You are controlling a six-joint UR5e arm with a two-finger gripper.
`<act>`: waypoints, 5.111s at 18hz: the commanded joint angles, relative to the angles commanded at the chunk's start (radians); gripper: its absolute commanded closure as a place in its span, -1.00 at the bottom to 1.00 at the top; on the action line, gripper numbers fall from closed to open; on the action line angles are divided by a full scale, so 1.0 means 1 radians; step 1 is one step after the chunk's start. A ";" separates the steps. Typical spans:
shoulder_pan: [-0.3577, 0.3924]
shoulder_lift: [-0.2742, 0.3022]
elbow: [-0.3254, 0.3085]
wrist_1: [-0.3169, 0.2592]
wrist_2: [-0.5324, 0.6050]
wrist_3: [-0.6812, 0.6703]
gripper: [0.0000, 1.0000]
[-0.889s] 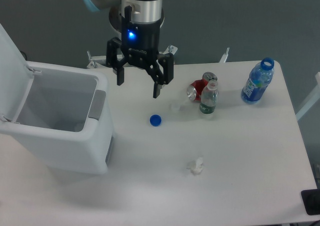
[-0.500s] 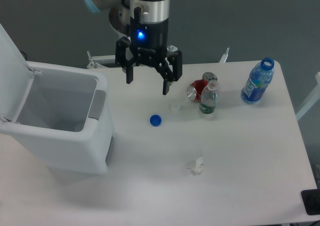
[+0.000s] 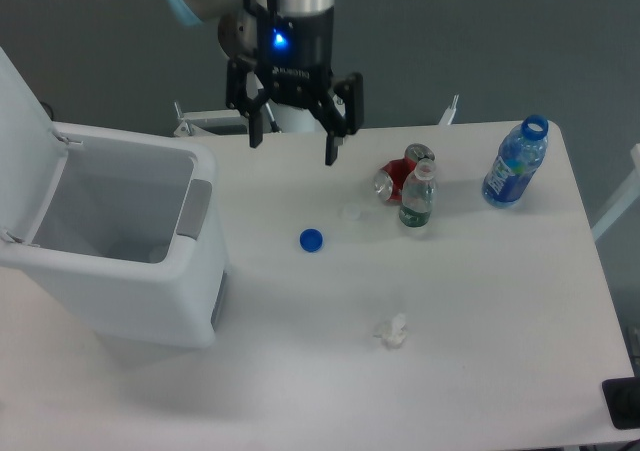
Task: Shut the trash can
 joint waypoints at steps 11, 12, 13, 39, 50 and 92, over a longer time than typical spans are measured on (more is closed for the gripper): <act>-0.064 0.051 0.028 0.060 -0.207 -0.247 -1.00; -0.081 0.052 0.029 0.066 -0.215 -0.259 -1.00; -0.103 0.052 0.031 0.067 -0.218 -0.276 -1.00; -0.371 0.062 0.035 0.123 -0.446 -0.387 -1.00; -0.492 -0.009 0.041 0.166 -0.468 -0.387 -1.00; -0.402 -0.046 0.008 0.169 -0.358 -0.376 -1.00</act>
